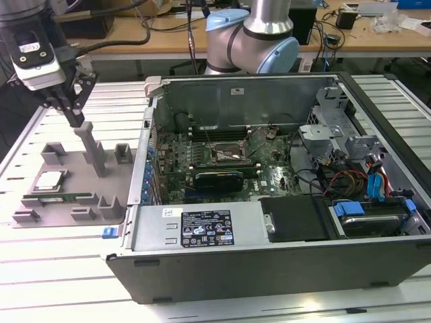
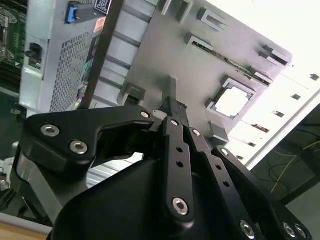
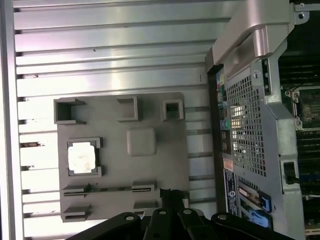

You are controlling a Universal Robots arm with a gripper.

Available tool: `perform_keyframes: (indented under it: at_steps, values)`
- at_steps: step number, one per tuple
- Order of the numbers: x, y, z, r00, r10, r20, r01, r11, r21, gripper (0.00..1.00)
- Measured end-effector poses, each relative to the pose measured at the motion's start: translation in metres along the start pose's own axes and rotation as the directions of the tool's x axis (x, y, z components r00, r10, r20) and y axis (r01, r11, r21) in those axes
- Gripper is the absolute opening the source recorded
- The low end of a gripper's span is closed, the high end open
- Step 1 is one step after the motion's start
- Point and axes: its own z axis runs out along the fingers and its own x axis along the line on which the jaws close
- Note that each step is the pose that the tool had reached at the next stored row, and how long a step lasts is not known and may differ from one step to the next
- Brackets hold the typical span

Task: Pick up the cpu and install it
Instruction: 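Reach for the cpu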

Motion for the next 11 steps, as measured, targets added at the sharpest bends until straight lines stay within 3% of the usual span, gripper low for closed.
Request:
perform_keyframes:
  at_steps: [4,5,6,11]
  values:
    - [0.0142,0.0001,0.0071,1.0000,0.000,0.0001,0.000,1.0000,-0.0001,0.11]
    - [0.0205,0.0013,0.0100,1.0000,0.000,0.0001,0.000,1.0000,0.0000,0.11]
    - [0.0319,0.0057,0.0160,1.0000,0.000,0.0000,0.000,1.0000,0.0000,0.11]
    - [0.0407,0.0110,0.0233,1.0000,0.000,0.0000,0.000,1.0000,0.0000,0.11]
